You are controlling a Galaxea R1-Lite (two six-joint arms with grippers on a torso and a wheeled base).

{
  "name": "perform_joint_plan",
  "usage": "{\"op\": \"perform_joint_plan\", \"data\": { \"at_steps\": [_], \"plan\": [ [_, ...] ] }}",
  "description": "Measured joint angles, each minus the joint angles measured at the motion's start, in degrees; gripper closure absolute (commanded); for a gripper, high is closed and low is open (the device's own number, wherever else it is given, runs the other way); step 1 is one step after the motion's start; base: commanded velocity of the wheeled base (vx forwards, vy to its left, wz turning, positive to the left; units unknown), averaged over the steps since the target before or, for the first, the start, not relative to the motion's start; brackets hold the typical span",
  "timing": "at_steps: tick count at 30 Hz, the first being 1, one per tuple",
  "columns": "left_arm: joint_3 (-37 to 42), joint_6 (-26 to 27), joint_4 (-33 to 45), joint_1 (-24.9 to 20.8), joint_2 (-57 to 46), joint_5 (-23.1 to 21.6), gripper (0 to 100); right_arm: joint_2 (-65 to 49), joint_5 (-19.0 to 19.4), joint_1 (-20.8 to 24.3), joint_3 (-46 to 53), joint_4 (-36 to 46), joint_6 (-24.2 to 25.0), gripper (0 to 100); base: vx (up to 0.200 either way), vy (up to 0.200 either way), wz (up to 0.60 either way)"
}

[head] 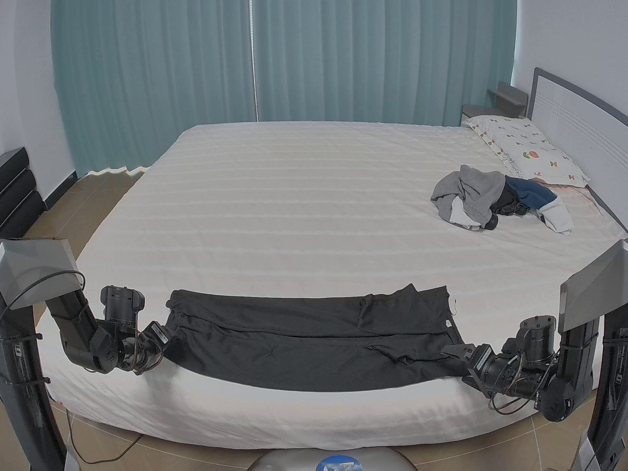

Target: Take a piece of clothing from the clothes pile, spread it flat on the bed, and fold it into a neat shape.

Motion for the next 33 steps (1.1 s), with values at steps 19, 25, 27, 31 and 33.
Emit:
{"op": "perform_joint_plan", "data": {
  "at_steps": [19,25,27,31,33],
  "plan": [
    [3.8,1.5,0.6,0.7,-0.7,3.7,100,2.3,-7.9,3.5,-0.5,0.0,-0.7,0,0.0,0.0,0.0],
    [5.4,3.7,0.8,1.0,-2.2,3.8,100,5.2,-12.6,5.0,-3.5,0.0,-0.8,0,0.0,0.0,0.0],
    [5.8,4.3,0.9,1.3,-2.6,3.8,100,6.1,-13.6,5.3,-4.7,0.0,-0.8,0,0.0,0.0,0.0],
    [6.1,4.9,0.9,2.0,-3.1,3.8,100,7.2,-15.2,5.3,-6.9,-0.1,-0.8,0,0.0,0.0,0.0],
    [6.1,5.0,0.9,2.1,-3.2,3.8,100,7.7,-15.6,5.3,-7.7,-0.1,-0.8,0,0.0,0.0,0.0]
  ]
}}
